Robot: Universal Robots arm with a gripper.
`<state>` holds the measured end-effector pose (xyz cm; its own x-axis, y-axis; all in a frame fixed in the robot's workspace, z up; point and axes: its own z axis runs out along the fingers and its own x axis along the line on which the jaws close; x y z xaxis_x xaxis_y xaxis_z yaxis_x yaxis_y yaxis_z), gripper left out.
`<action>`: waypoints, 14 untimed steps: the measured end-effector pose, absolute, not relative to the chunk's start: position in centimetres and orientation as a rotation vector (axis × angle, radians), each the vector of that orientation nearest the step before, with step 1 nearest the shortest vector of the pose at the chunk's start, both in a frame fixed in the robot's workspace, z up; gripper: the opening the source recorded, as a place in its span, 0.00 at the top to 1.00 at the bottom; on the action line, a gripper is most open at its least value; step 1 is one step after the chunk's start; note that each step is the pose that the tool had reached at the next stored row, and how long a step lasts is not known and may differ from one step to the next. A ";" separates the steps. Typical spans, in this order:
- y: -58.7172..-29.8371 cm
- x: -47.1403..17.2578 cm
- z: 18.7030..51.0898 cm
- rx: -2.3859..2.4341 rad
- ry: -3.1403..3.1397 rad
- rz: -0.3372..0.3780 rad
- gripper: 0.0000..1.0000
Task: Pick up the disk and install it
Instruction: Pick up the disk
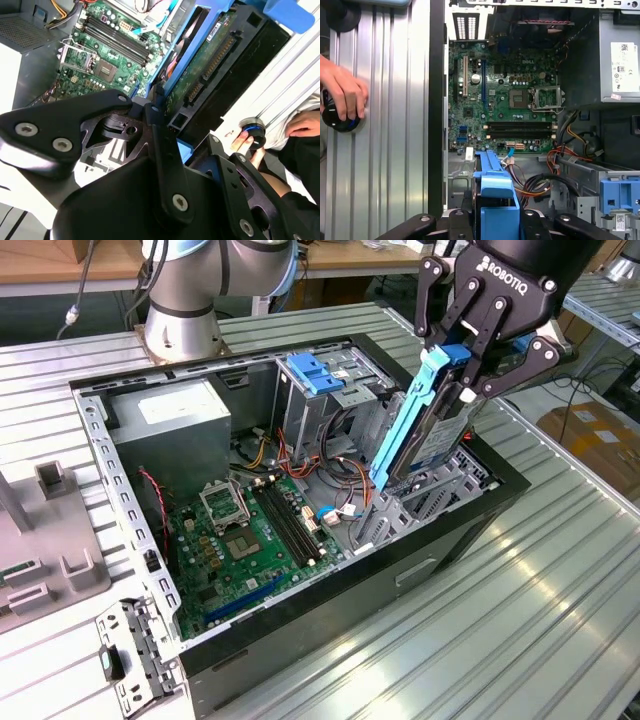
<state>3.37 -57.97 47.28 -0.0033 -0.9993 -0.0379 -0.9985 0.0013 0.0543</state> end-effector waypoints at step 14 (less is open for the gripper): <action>-58.4 5.3 47.2 2.211 -2.213 -0.103 0.63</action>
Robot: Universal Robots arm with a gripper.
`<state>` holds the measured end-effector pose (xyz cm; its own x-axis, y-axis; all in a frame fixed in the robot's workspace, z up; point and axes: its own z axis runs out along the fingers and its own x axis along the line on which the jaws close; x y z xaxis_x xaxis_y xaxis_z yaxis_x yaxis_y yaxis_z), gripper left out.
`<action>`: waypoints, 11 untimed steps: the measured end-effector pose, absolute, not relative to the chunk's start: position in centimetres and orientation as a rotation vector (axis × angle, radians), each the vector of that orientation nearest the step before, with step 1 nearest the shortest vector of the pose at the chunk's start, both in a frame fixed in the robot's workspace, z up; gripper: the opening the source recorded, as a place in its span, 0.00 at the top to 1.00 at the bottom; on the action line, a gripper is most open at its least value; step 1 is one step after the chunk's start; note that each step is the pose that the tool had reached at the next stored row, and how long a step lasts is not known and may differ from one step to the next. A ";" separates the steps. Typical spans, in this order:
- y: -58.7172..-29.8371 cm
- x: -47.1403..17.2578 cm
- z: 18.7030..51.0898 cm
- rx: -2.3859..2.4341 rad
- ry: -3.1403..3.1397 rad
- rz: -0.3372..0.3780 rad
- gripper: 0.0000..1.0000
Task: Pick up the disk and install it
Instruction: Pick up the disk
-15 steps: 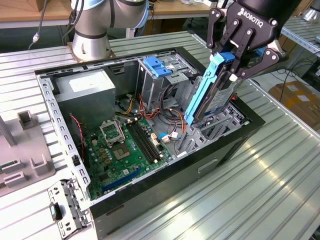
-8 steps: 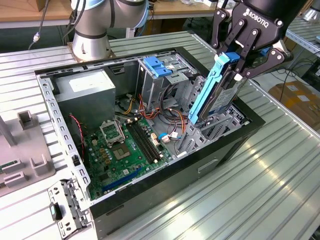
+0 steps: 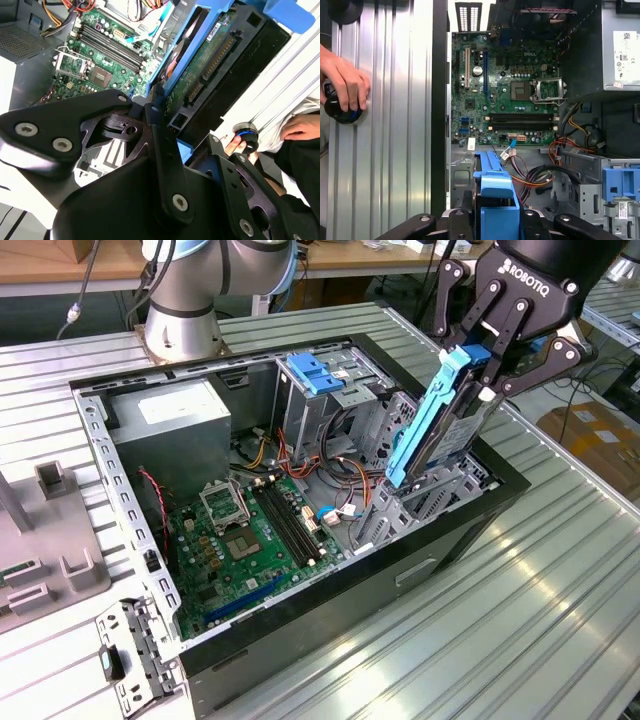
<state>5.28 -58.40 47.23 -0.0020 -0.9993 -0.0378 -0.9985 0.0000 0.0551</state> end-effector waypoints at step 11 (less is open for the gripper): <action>-58.8 7.1 47.2 2.249 -2.194 -0.128 0.63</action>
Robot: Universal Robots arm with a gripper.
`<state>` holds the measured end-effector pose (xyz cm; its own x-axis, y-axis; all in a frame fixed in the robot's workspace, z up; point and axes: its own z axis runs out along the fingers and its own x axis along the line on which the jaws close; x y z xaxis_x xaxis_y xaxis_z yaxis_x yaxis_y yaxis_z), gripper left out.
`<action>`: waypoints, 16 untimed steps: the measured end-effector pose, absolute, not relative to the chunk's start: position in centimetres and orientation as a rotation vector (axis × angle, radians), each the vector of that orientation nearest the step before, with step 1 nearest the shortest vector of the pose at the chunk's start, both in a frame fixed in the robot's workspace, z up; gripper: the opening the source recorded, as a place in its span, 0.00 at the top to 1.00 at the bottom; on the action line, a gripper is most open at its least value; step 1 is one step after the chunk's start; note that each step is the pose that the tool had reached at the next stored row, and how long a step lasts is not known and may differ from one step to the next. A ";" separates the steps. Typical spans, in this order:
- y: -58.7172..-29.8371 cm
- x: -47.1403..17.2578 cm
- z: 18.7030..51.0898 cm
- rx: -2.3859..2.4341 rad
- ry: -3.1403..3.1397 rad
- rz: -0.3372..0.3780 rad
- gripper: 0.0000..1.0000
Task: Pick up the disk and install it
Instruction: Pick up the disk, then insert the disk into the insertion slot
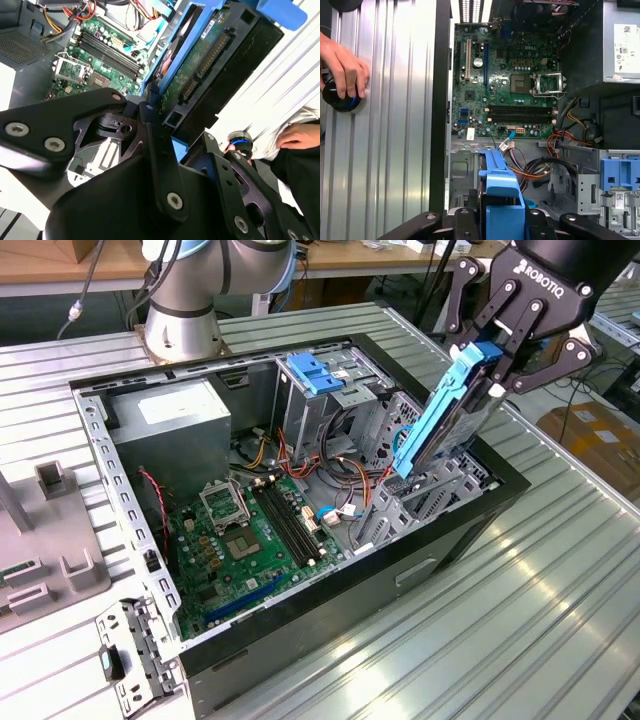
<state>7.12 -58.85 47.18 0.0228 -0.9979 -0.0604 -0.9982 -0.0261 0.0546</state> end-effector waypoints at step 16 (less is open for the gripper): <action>-58.9 7.9 46.9 -2.262 2.173 0.128 0.63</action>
